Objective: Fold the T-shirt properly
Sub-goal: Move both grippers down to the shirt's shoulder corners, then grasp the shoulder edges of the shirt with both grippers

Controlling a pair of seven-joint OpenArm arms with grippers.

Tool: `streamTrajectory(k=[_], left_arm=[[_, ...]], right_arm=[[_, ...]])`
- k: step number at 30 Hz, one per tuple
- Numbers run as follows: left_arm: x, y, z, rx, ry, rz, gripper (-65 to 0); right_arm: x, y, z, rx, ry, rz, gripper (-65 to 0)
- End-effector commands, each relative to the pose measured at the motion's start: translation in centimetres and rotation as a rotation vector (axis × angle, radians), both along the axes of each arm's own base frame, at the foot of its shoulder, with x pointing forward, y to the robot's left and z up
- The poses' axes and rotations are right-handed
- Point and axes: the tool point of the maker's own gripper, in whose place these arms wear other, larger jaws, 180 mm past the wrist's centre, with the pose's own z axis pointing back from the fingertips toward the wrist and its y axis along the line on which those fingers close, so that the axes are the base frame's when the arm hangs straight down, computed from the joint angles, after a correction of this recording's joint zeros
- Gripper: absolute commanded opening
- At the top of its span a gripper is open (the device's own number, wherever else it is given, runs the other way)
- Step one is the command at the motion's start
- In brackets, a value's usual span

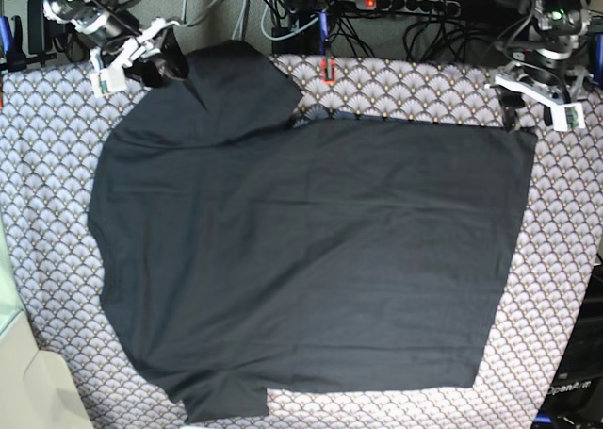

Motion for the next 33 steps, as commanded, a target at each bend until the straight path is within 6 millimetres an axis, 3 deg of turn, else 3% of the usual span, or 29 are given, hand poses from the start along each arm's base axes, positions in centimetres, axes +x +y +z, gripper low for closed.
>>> streamTrajectory(k=[1, 6, 11, 30, 33], left_arm=[[0.6, 0.2, 1.3, 0.018, -0.045, -0.006, -23.1], [0.6, 0.3, 1.2, 0.017, -0.043, -0.006, -23.1], [1.3, 0.3, 1.5, 0.015, -0.061, -0.003, -23.1], [1.4, 0.3, 1.6, 0.018, -0.062, -0.005, -23.1], [1.3, 0.7, 1.8, 0.025, -0.065, 0.005, -23.1]], right_arm=[[-0.2, -0.5, 0.3, -0.005, -0.004, 0.001, -31.7], [0.0, -2.6, 0.6, -0.028, -0.018, -0.085, -31.7], [-0.3, -2.7, 0.4, -0.028, -0.008, -0.09, -31.7], [-1.2, 1.7, -0.5, 0.061, 0.025, -0.059, -32.0], [-1.8, 2.4, -1.5, 0.079, 0.058, -0.05, -36.9]])
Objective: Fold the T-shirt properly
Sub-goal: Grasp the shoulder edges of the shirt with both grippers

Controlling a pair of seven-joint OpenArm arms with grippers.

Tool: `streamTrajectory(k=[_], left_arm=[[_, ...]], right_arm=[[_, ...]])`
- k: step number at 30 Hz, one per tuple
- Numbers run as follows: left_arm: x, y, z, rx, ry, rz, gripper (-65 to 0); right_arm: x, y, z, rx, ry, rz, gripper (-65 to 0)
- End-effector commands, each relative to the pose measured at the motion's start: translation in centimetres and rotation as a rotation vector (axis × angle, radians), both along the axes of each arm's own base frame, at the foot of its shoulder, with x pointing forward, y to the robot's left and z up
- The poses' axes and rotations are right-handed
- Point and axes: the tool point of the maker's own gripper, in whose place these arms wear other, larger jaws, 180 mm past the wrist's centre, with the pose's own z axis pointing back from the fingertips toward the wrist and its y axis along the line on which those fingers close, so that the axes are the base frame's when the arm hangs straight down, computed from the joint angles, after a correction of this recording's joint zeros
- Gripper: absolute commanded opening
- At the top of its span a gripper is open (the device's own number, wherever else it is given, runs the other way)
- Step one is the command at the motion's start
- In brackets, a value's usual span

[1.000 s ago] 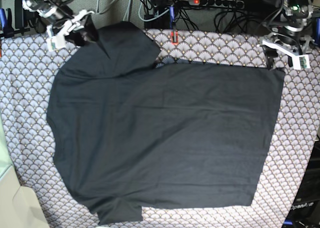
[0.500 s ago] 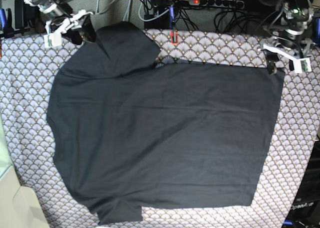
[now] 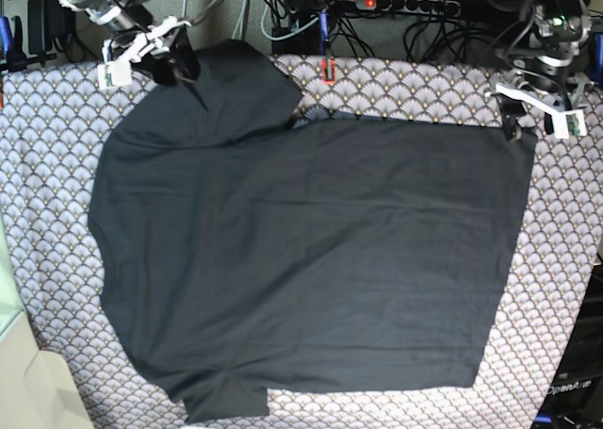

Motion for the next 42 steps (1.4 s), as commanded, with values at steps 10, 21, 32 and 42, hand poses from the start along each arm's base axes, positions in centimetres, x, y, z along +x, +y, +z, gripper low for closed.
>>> streamTrajectory(k=[10, 21, 32, 42], left_arm=[[0.7, 1.3, 1.6, 0.029, -0.052, 0.021, -23.1], [1.9, 2.5, -1.5, -0.03, -0.02, 0.08, -22.6], [1.9, 3.9, -3.9, -0.074, 0.005, 0.158, -22.6], [1.8, 5.2, -5.8, -0.124, 0.023, 0.235, -22.6]], right_arm=[[-0.4, 0.5, -1.1, -0.026, 0.051, 0.063, -65.0], [-0.4, 0.3, -1.1, -0.031, 0.049, 0.065, -65.0], [-0.4, 0.0, -1.1, -0.041, 0.05, 0.074, -65.0], [-0.4, 0.0, -1.1, -0.041, 0.05, 0.074, -65.0]])
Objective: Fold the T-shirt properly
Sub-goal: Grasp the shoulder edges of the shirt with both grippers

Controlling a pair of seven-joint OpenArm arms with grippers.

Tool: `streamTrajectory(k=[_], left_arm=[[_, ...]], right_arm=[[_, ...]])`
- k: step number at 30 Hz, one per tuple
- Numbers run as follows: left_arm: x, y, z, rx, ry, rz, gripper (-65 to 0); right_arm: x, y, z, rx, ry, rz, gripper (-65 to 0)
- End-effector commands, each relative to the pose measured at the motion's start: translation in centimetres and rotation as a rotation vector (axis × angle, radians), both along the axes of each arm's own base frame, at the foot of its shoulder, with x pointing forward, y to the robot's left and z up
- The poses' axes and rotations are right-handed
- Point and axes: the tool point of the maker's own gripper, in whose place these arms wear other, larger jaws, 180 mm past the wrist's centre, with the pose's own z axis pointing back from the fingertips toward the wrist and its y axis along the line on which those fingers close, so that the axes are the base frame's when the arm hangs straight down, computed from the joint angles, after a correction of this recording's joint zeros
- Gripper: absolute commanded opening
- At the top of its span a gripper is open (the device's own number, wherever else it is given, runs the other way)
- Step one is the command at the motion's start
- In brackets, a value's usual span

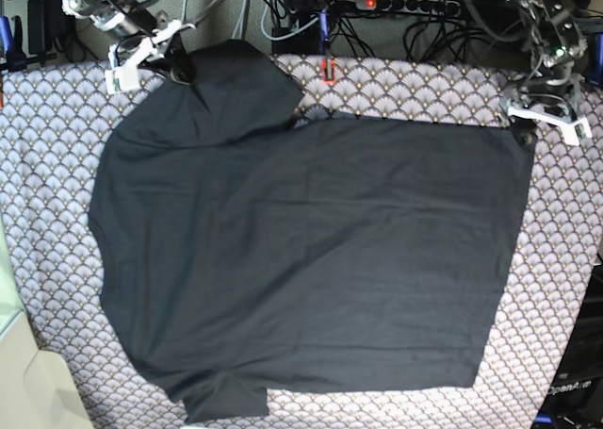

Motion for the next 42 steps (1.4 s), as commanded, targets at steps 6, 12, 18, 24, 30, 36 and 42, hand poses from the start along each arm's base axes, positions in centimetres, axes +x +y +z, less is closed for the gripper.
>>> streamTrajectory(k=[6, 12, 18, 24, 30, 36, 42], left_arm=[[1.2, 0.5, 1.1, 0.016, -0.046, -0.001, -22.6], [2.2, 0.4, 0.7, -0.006, -0.054, 0.008, -22.6], [2.8, -1.1, -0.7, -0.04, -0.033, -0.02, -22.8], [3.2, -3.6, -1.9, -0.065, -0.003, -0.089, -24.0], [3.0, -3.8, -2.0, -0.068, 0.006, -0.092, -50.3], [2.9, -3.4, -2.0, -0.061, 0.011, -0.093, -65.0], [2.9, -3.7, -1.3, -0.053, -0.003, -0.1, -65.0]], right_arm=[[-0.8, -0.2, -0.4, -0.027, 0.028, 0.028, -65.0], [-0.9, -0.2, -0.4, -0.029, 0.03, 0.029, -65.0], [-1.1, -0.3, -0.5, -0.029, 0.034, 0.028, -65.0], [-1.1, -0.3, -0.5, -0.029, 0.036, 0.028, -65.0], [-1.2, -0.3, -0.5, -0.029, 0.037, 0.028, -65.0], [-1.0, -0.6, -0.2, -0.039, 0.027, 0.037, -65.0], [0.6, -0.7, 2.0, -0.067, -0.048, 0.078, -65.0]])
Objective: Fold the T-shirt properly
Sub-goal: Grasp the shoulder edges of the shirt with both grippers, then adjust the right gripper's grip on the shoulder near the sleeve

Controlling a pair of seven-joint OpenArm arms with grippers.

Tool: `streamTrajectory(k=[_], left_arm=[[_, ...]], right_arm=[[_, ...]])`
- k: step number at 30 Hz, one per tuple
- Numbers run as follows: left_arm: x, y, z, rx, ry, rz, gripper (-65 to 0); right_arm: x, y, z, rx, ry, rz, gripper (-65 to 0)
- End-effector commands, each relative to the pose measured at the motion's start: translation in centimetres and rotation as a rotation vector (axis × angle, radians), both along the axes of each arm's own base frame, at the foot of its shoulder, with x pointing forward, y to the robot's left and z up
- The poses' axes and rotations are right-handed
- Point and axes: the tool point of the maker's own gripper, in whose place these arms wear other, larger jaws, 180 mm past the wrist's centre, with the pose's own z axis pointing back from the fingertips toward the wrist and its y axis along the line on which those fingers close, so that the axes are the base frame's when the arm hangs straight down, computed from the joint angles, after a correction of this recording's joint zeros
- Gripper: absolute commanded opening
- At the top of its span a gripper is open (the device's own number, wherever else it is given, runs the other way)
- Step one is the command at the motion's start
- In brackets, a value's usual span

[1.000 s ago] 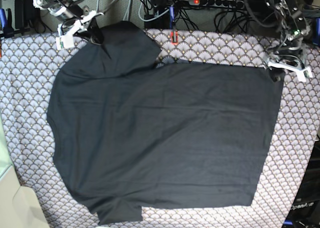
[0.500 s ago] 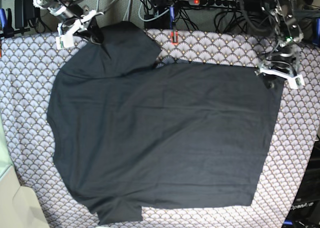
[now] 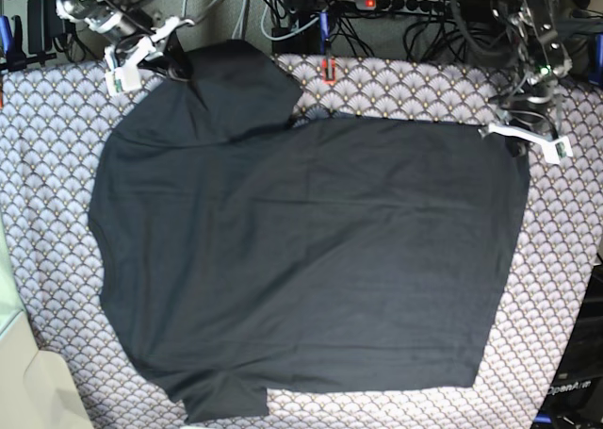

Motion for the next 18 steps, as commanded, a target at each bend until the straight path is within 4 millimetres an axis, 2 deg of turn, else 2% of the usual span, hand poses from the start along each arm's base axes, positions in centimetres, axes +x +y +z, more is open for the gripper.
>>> streamTrajectory(k=[1, 5, 7, 9, 12, 18], left_arm=[[0.0, -0.2, 0.3, 0.003, 0.015, -0.017, -65.0], [0.6, -0.4, 1.3, 0.016, -0.012, -0.025, -65.0], [1.0, -0.4, 1.9, 0.023, -0.025, -0.029, -65.0], [1.3, -0.4, 2.1, 0.025, -0.034, -0.03, -65.0], [1.6, -0.4, 2.3, 0.025, -0.042, -0.028, -65.0], [3.8, 0.1, 3.7, 0.033, -0.083, -0.029, -65.0]], right_arm=[[0.9, -0.5, 1.6, -0.001, -0.058, 0.008, -65.0], [2.4, 0.0, 3.8, -0.01, -0.132, 0.04, -65.0], [3.4, -0.4, 5.0, -0.03, -0.173, 0.059, -65.0], [3.9, -0.5, 5.5, -0.043, -0.184, 0.073, -65.0], [5.7, -1.5, 6.4, -0.093, -0.211, 0.076, -65.0], [9.8, -4.1, 8.4, -0.183, -0.263, 0.057, -65.0]])
